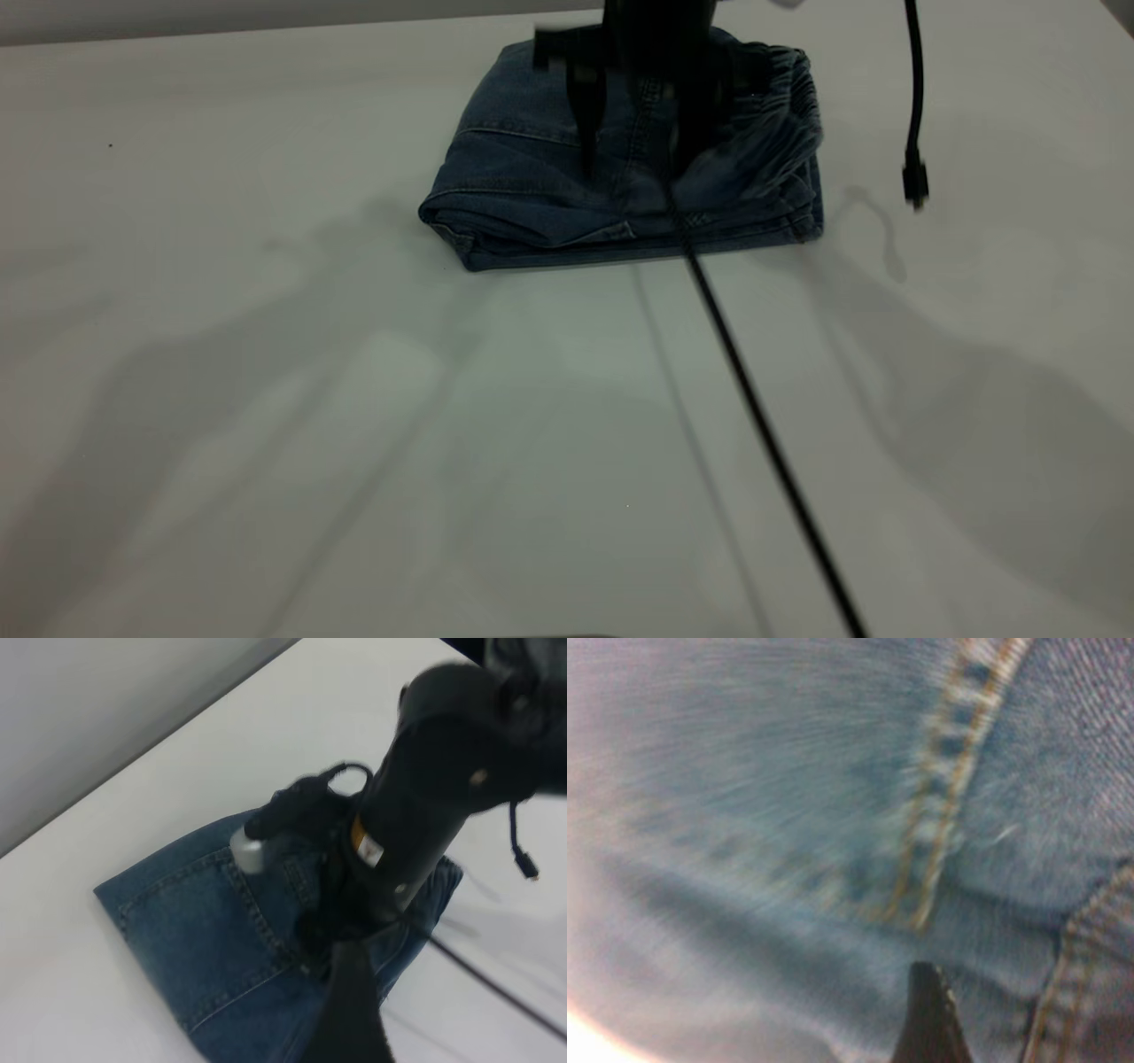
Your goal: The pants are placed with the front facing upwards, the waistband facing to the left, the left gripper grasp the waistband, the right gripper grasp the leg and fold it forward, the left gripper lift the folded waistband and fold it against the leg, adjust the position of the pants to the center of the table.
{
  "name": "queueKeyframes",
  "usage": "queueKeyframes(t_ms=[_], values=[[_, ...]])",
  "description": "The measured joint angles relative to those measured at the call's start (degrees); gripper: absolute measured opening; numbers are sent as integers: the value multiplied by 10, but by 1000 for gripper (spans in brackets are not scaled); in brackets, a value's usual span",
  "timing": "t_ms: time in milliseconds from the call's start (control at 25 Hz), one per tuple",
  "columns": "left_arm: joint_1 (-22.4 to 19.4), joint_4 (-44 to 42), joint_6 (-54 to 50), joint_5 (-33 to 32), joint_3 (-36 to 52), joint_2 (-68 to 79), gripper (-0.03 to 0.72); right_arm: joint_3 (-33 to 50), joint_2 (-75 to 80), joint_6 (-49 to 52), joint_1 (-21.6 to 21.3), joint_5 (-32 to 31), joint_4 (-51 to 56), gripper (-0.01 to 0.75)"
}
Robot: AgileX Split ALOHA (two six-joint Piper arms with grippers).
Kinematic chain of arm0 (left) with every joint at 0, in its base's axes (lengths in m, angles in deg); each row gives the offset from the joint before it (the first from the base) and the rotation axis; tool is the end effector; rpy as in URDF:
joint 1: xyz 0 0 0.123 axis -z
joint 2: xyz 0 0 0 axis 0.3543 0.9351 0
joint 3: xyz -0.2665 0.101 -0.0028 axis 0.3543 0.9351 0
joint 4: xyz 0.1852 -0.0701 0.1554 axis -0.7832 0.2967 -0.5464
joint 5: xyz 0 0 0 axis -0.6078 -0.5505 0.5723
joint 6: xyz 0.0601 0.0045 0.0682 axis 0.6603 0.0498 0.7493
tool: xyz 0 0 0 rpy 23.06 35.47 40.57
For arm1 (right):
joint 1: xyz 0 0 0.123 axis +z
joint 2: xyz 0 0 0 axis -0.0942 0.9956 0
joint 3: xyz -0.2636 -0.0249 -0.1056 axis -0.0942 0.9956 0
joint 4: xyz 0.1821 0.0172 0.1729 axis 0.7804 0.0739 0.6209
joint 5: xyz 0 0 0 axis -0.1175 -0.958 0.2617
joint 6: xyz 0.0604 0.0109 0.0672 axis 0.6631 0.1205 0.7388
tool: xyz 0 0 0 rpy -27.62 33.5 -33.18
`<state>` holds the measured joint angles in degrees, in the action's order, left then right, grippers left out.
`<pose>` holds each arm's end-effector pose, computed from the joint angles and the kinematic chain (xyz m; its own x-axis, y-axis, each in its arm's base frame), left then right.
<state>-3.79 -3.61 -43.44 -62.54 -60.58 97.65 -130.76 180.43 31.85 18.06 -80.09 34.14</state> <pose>0.3292 -0.1378 0.3621 -0.4181 0.3313 -0.8459 0.6800 0.7316 -0.0496 0.4773 0.2308 0.1118 -0.9989 0.0096 -0.0460 -0.0037 0.9601 0.2796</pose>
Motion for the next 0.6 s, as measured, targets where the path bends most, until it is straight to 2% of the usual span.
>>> queueKeyframes(t_ms=[320, 600], values=[[0, -136, -48, -83, 0, -72, 538, 0, -210, -122, 0, -7, 10, 435], [0, -269, -165, -212, 0, -163, 538, 0, -379, -184, 0, -19, 12, 435]])
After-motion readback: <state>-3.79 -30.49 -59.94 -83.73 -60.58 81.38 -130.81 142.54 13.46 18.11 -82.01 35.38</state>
